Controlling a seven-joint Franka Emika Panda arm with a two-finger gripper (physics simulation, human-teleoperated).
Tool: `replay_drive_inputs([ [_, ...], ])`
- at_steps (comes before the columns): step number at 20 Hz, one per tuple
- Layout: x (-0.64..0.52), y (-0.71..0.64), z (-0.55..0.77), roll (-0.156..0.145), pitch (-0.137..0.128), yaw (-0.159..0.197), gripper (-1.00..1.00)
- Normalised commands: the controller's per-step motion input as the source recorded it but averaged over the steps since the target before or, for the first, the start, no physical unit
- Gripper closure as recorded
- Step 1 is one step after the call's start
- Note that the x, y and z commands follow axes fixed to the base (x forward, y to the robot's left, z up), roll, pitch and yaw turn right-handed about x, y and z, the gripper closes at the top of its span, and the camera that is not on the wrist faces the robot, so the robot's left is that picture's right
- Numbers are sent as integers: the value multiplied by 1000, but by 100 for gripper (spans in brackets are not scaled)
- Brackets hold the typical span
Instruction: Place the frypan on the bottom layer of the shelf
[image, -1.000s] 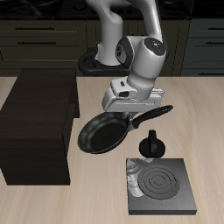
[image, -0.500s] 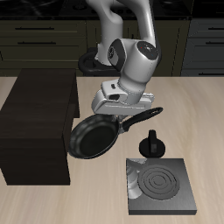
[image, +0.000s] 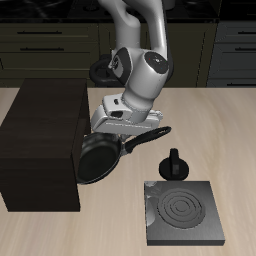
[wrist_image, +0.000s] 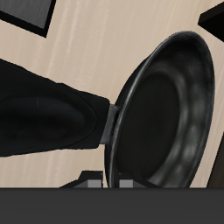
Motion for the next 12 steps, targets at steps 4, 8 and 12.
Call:
replay_drive_inputs([
  [4,49,-311,-65,-45,2,1,100],
  [8,72,-308,-28,-47,-1,11,100],
  [12,102,-316,39,-49,-11,12,100],
])
